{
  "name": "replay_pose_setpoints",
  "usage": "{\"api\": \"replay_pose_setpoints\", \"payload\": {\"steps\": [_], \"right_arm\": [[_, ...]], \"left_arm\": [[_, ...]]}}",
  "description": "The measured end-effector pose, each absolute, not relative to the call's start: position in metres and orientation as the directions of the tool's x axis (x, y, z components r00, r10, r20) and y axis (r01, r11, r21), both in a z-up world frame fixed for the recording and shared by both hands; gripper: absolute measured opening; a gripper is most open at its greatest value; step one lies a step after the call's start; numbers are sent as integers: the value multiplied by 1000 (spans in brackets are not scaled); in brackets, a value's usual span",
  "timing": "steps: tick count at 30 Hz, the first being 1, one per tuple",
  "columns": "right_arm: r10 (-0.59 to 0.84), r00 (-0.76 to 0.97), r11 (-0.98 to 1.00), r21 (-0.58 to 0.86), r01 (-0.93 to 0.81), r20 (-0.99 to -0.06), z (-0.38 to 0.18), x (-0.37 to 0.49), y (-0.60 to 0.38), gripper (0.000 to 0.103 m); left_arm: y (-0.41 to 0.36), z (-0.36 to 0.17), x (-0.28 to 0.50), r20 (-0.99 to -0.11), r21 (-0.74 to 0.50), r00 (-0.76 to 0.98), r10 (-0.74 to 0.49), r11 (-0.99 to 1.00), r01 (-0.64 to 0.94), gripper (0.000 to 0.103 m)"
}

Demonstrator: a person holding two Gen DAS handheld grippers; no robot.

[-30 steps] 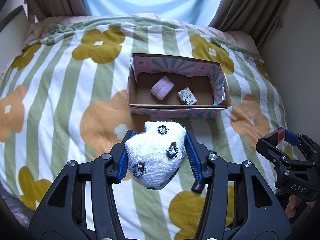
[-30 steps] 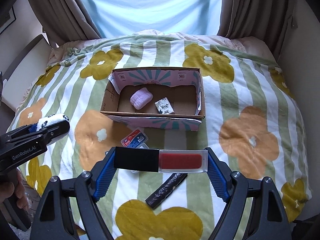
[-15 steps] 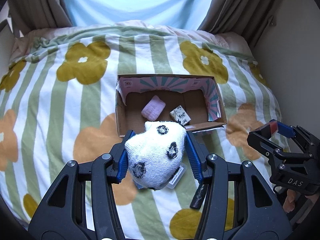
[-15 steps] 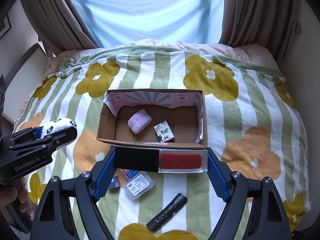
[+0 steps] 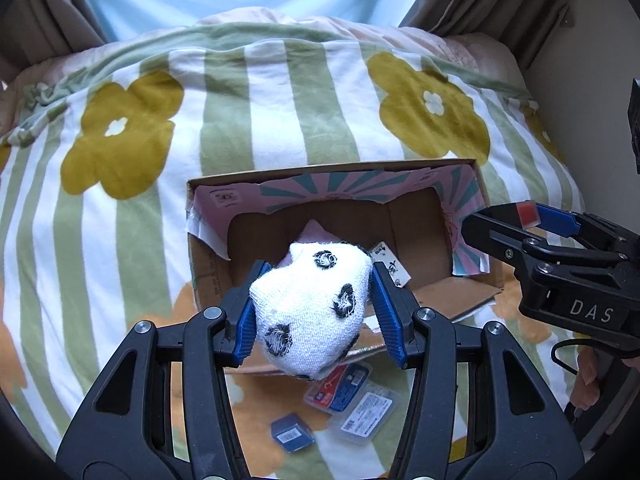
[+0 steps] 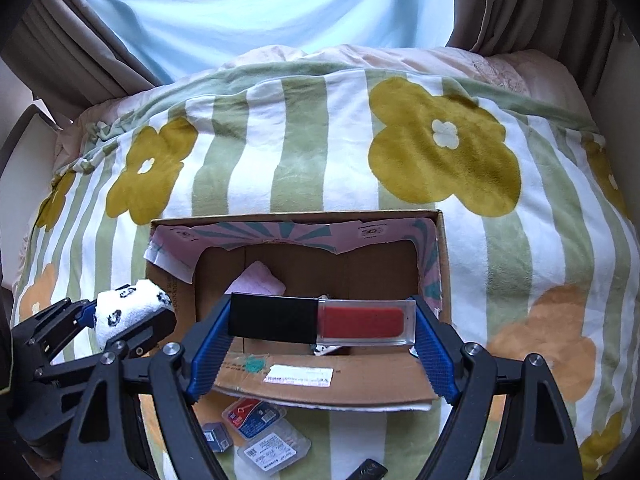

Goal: Organize objects
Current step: 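Carry the panda plush and red lipstick over the cardboard box with both tools, then open left tool to drop the panda plush while right tool releases the lipstick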

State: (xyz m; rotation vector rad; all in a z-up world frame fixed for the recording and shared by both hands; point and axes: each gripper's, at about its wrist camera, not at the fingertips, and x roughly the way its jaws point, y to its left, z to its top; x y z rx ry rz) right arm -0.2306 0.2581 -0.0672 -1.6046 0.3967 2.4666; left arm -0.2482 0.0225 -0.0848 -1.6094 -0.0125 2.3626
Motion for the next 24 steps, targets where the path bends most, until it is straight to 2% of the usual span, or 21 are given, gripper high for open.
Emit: {"api": "replay_pose_setpoints", "payload": {"steps": [12,24], "right_arm": [[-27,-305,-923,141,-357,-952,-161,-283,281,80],[-54,-296,-919,164,-358,-954,-174,-291,286,80]], "left_arm": [[48,-191,-290,-950,-148,-229,212,-952,-270,47],[59,-201,-291,-953,-137,-220,210,-942,-307,47]]}}
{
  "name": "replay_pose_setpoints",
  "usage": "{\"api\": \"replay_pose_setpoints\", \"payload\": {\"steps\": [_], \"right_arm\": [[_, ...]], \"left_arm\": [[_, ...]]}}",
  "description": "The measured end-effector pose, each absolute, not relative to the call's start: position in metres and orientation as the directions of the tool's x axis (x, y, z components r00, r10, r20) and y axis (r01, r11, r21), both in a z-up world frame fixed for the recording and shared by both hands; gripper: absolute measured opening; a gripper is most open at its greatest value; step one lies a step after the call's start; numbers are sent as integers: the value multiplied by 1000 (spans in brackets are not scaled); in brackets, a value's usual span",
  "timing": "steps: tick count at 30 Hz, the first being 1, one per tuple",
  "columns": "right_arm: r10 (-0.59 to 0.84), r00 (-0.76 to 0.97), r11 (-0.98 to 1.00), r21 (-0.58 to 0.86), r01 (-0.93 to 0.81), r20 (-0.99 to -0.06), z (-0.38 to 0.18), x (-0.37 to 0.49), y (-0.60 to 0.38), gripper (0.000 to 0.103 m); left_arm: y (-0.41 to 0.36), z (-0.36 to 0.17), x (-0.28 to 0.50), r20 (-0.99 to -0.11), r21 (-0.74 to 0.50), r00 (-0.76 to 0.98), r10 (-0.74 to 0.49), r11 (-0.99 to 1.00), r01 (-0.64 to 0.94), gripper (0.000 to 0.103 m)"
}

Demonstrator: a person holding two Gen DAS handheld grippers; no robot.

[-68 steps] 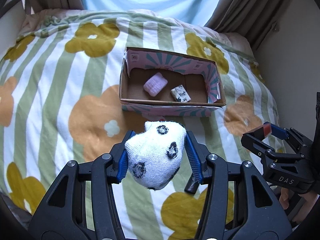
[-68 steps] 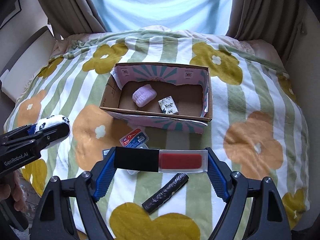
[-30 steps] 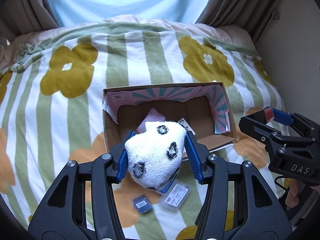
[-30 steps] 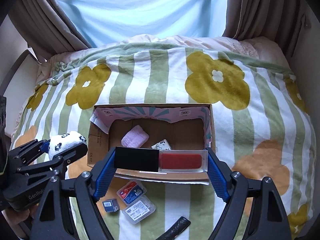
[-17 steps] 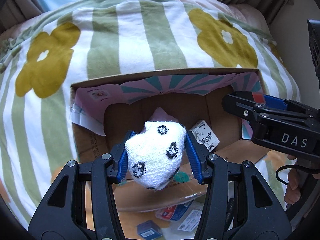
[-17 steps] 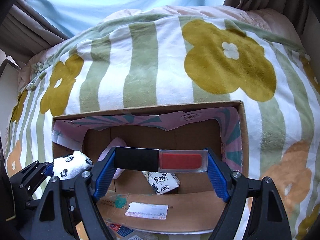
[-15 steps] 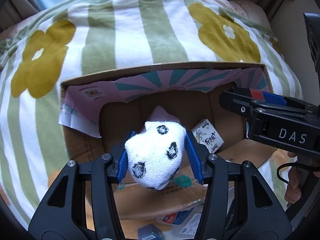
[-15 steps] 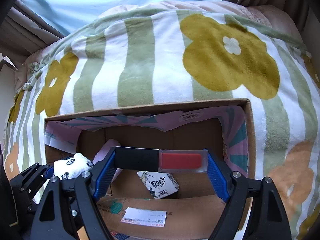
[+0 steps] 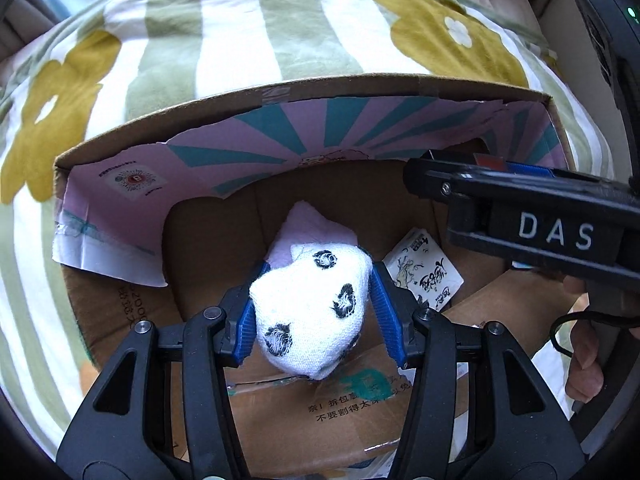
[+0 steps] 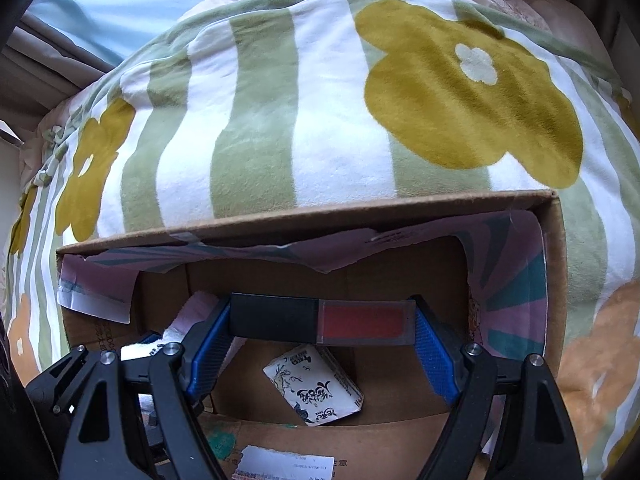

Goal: Organize objects
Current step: 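Open left tool to drop the panda plush while right tool releases the lipstick, then withdraw both tools from the box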

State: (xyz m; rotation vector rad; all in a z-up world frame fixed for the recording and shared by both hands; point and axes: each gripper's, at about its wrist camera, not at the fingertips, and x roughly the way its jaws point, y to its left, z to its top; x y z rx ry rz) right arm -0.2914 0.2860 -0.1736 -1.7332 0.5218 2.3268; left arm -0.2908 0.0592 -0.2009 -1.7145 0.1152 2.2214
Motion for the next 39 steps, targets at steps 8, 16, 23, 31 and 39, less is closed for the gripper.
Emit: {"api": "replay_pose_setpoints", "payload": {"steps": [8,16,23,31,39], "right_arm": [[-101,-315,-905,219,-364,-944,-175,-300,286,86],[-123,-324,-909,237,-343,-938,-171,-304,287,102],[-107,-319,-923,214,-321,-942,-162,-300,284,102],[-70,-387,-946,185,-267,-919,-102,-279,268,102],[-45,-445,-961,160,-224,-894,-28,-235,248,102]], "left_arm": [[73,-192,-282,-948,-105,-234,214,-908,-405,62],[68,-188,-282,-943,-125,-241,230,-914,-386,103],[59,-182,-278,-943,-114,-252,216,-923,-366,103],[42,-137,-264,-931,-100,-303,204,-940,-327,103],[13,-66,-227,-908,-78,-386,164,-971,-228,103]]}}
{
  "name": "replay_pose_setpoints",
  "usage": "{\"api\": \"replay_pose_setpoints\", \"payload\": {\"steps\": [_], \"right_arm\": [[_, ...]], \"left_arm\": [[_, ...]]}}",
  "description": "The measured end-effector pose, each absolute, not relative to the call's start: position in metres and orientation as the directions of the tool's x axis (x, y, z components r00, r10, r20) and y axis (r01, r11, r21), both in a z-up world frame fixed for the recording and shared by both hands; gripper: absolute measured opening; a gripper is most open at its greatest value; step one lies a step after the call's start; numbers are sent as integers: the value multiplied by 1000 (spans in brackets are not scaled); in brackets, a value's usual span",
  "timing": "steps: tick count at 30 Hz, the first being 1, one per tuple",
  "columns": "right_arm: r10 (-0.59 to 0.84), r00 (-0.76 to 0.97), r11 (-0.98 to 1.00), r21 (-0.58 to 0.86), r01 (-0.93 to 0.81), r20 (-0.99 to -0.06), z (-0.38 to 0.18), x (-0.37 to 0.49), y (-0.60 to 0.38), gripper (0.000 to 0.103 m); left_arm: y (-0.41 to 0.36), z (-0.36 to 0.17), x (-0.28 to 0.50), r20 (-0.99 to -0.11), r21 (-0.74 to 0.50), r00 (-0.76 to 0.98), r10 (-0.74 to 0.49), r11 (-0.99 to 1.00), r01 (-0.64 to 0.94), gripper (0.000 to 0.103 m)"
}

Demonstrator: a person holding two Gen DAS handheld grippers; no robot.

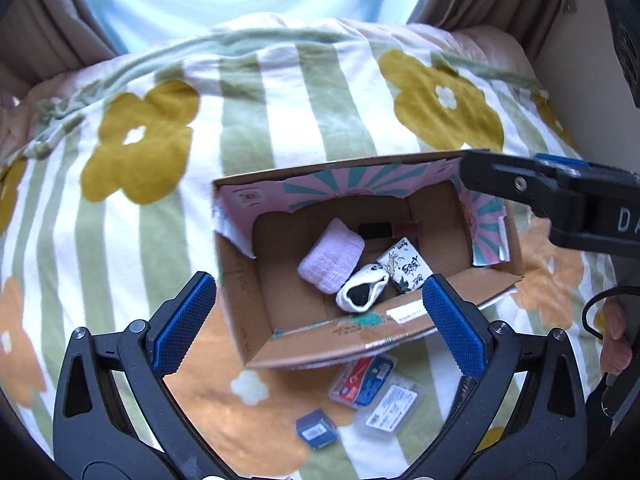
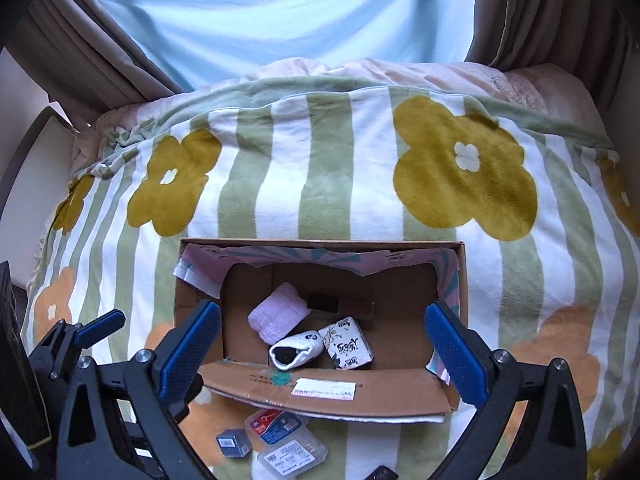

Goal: Organize objects
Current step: 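Withdraw both tools from the box, then grasp the small blue box with left tool while right tool grasps the Deep Care case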

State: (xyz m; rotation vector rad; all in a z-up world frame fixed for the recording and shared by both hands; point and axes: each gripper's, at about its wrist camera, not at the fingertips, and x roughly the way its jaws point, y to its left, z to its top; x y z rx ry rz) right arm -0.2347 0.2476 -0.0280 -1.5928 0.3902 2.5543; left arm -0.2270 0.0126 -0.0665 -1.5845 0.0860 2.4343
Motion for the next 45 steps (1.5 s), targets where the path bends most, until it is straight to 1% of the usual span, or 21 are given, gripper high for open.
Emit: {"api": "replay_pose_setpoints", "payload": {"steps": [6,12,18,22,26,34,36,42,45], "right_arm": [[-2,-505,-976,112,-187,-863,14,-185,228,102],[-19,-544,-987,102,-122,-839,36,-136,215,102],[-54,-553,-987,130,-99,-831,36,-91,208,102],[-56,-560,-989,124,-85,-827,33,-68,205,102],[-69,-580,-992,119,-48,-811,34,-53,202,102],[-78,-573,-996,95,0,-816,24,-35,196,102],[-86,-566,-993,115,-15,-820,18,-30,197,102],[-88,-535,-974,185,-130,-840,-14,-17,203,102],[-74,-518,-963,196,-185,-852,-35,-12,203,102]], "left_arm": [[-12,-23,-183,-887,-48,-450,106,-989,-139,103],[-33,-1,-134,-877,-20,-479,41,-999,-49,103],[-51,12,-85,-866,-14,-500,-7,-999,39,103],[-59,16,-59,-860,-48,-511,0,-996,81,103],[-67,15,-43,-865,-72,-503,6,-991,112,103],[-62,8,-27,-870,-57,-493,-21,-988,141,103],[-60,3,-25,-874,-39,-484,-39,-988,152,103],[-55,-28,-19,-899,-64,-438,-16,-984,166,103],[-52,-48,-19,-908,-58,-419,-17,-984,167,102]]}}
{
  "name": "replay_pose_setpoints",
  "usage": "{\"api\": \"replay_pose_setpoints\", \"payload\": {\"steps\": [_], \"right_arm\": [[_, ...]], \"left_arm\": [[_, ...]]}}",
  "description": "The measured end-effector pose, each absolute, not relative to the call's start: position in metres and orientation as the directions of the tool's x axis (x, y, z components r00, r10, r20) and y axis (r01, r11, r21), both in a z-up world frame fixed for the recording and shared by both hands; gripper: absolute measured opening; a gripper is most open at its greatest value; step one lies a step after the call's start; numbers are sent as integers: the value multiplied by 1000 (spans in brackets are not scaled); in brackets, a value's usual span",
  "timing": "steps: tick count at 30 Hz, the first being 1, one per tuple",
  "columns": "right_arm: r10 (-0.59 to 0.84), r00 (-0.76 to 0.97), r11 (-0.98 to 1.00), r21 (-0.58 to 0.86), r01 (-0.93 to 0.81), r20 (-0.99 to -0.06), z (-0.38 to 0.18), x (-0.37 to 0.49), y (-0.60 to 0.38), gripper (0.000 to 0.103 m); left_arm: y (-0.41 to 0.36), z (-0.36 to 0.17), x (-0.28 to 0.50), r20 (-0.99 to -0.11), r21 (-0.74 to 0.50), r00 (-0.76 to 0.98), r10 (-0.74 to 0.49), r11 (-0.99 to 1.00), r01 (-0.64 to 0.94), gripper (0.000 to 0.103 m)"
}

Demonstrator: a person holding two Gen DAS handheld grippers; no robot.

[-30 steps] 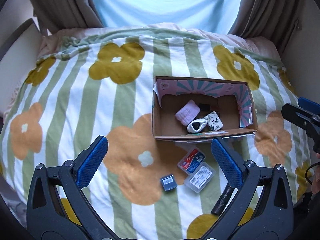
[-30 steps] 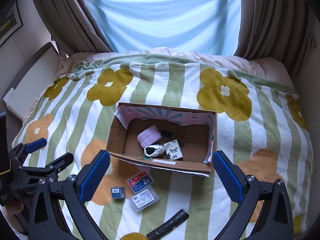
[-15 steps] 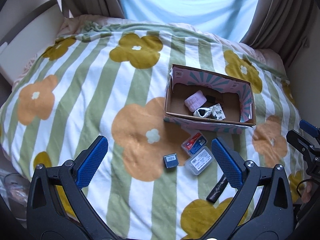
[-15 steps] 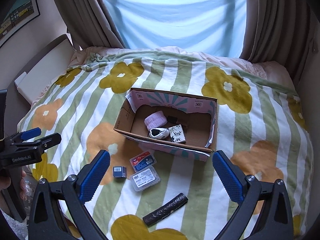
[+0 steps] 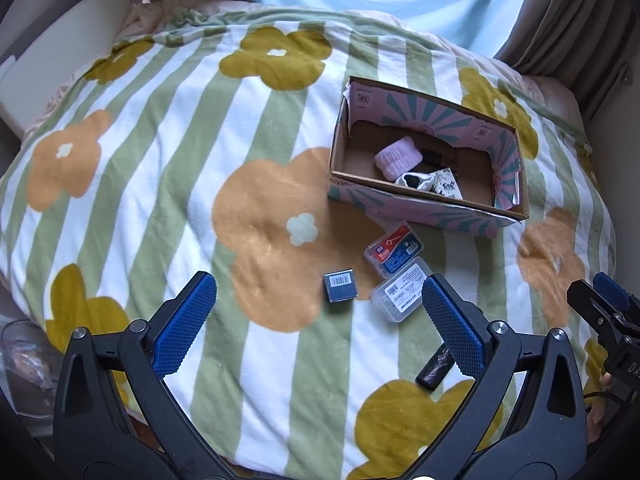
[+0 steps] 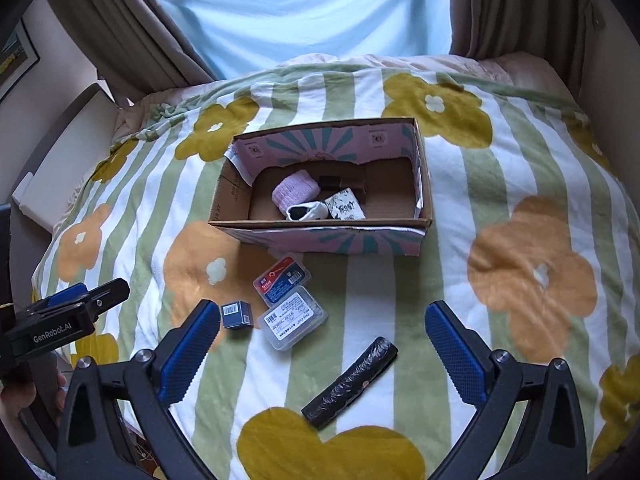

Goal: Organize objects
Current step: 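Grasp the small blue box with left tool while right tool grasps the Deep Care case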

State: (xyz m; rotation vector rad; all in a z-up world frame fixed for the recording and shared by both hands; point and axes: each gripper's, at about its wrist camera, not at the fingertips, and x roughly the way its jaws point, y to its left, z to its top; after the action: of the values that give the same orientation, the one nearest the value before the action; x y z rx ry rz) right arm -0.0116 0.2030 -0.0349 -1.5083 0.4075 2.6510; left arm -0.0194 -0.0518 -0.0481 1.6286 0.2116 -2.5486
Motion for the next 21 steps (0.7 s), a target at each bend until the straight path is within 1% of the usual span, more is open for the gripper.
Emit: {"api": "replay_pose_setpoints", "payload": {"steps": [4,8,12,14,16,18,20,21], "right_arm": [[-71,-510,-967,184,-175,-857,-64,-6,197,102],[-92,-510,-981,165,-100,-855,-97,-6,188,102],[-131,-516,-991,120,55,-847,-128,-13,173,102],[-135,-518,-988,77,133,-845,-142,-17,164,102],[-141,-516,-977,36,209,-845,-157,-23,155,102],[-161,-505,-960,16,279,-848,-171,-30,147,102],[-176,-491,-944,5,329,-853,-185,-37,140,102],[-181,-479,-937,3,349,-859,-192,-41,138,102]], "left_arm": [[-50,-79,-26,-923,-69,-384,-1,-983,168,100],[-50,-111,-34,-934,-89,-355,22,-981,173,99],[-46,-143,-42,-942,-92,-336,30,-981,171,97],[-42,-160,-47,-945,-91,-327,31,-981,170,95],[-40,-176,-50,-947,-95,-319,34,-980,176,90],[-38,-194,-54,-949,-101,-312,39,-978,184,88],[-37,-208,-58,-950,-102,-309,39,-977,190,87],[-36,-215,-60,-951,-100,-307,37,-976,191,85]]}}
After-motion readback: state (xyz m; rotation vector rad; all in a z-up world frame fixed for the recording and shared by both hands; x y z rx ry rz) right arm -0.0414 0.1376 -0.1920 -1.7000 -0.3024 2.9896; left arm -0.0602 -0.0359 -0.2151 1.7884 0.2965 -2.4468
